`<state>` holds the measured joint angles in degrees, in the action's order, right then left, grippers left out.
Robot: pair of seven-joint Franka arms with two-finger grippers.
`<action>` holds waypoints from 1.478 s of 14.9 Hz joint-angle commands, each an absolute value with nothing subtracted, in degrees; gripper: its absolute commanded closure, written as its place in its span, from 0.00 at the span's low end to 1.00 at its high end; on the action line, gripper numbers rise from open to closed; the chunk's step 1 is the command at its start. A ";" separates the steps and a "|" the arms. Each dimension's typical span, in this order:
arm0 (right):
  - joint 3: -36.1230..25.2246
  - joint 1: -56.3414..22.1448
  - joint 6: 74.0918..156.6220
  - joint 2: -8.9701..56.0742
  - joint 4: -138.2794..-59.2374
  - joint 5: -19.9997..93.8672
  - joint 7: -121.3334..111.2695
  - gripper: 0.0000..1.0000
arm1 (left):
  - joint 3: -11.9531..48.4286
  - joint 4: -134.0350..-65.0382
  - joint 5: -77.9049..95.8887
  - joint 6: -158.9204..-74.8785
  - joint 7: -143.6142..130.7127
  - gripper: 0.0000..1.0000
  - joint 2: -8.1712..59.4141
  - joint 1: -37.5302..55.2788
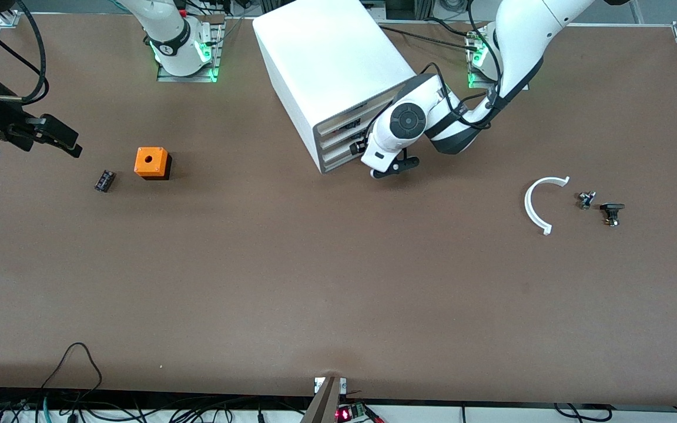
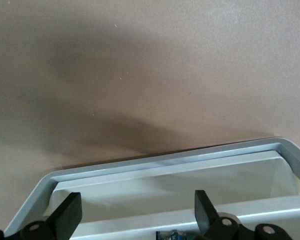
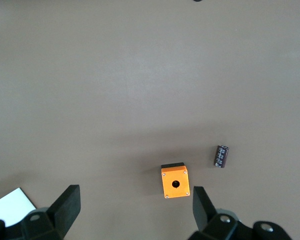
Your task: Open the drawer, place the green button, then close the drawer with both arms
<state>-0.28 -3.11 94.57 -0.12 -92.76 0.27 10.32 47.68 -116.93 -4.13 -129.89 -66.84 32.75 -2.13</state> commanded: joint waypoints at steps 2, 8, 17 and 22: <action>0.17 -2.99 92.29 -0.17 -90.88 0.44 8.52 0.01 | 48.95 -117.25 -2.90 -129.55 -68.38 0.01 32.52 -2.19; 0.26 -3.25 89.65 0.35 -87.63 0.79 7.73 0.01 | 49.04 -116.63 -2.90 -129.20 -68.03 0.00 31.73 -3.42; 0.26 -3.25 88.24 0.35 -86.84 0.88 7.74 0.01 | 49.13 -103.64 -7.01 -108.75 -60.83 0.00 27.07 -10.89; 0.26 -3.25 88.24 0.44 -86.75 0.97 7.56 0.01 | 49.13 -98.44 -12.82 -103.54 -48.89 0.00 24.62 -14.76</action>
